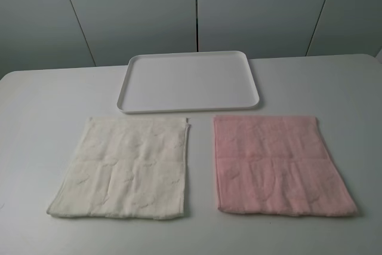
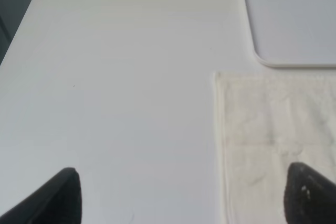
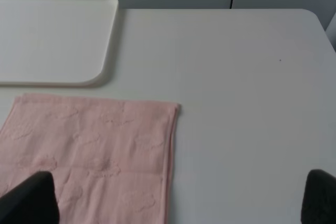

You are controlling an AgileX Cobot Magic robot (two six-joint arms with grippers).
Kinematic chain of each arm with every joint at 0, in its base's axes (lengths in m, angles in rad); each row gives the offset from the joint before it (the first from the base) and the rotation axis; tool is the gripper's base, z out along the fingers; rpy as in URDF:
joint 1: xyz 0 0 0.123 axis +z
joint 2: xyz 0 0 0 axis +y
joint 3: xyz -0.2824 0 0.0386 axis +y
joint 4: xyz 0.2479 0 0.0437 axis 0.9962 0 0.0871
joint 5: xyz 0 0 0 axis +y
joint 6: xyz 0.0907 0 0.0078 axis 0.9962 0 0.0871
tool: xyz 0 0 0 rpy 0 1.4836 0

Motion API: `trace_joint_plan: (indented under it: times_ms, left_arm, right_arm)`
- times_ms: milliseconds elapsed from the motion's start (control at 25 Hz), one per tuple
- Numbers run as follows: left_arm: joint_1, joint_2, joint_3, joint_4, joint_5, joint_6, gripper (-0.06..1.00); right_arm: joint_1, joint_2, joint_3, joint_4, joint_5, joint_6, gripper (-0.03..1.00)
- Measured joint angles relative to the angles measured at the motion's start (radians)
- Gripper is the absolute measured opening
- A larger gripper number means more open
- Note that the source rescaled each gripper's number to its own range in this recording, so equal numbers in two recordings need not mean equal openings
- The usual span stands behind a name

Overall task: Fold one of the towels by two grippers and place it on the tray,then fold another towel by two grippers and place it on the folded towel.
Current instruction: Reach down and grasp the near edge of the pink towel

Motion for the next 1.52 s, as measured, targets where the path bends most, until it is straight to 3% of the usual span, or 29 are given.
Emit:
trace_joint_plan:
  times_ms: [1200, 1520]
  left_arm:
    - [0.0, 0.0, 0.0, 0.008, 0.0, 0.0, 0.99]
    - [0.0, 0.037, -0.026, 0.022, -0.035, 0.112, 0.99]
  right_arm:
    - [0.0, 0.0, 0.0, 0.006, 0.005, 0.0, 1.0]
    - [0.0, 0.004, -0.064, 0.014, 0.016, -0.013, 1.0]
